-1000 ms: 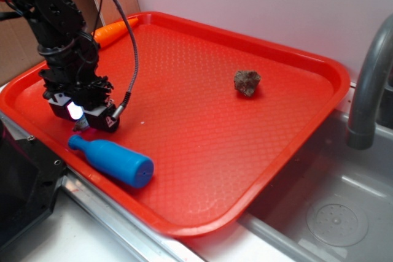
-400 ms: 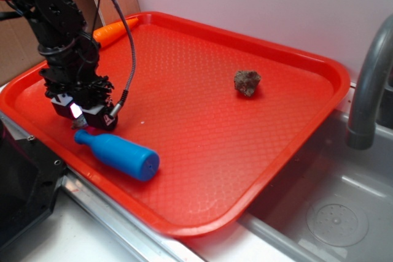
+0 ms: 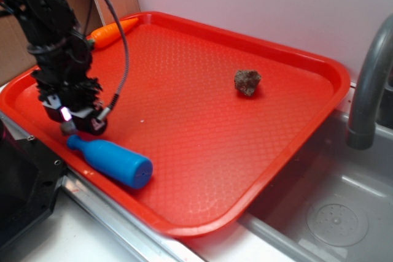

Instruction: Grab the wood chip.

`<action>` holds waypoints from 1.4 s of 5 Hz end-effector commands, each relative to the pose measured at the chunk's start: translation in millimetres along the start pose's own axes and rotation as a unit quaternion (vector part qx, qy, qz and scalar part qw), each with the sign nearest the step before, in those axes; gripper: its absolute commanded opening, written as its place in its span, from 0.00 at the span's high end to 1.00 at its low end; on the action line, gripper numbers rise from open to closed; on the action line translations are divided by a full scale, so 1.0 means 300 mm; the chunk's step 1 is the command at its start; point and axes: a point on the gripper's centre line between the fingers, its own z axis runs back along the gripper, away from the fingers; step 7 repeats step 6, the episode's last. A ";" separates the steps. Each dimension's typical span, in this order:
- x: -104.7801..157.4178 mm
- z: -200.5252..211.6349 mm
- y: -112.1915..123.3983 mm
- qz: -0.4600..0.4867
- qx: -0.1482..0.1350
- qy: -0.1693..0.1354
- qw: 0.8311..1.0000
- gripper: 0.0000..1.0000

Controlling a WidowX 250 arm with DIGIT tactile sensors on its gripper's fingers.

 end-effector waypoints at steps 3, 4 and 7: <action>0.131 0.413 -0.044 -0.052 -0.025 -0.018 0.998 1.00; 0.178 0.469 -0.045 -0.072 -0.010 -0.007 0.997 1.00; 0.206 0.461 -0.066 -0.077 0.004 -0.012 0.997 1.00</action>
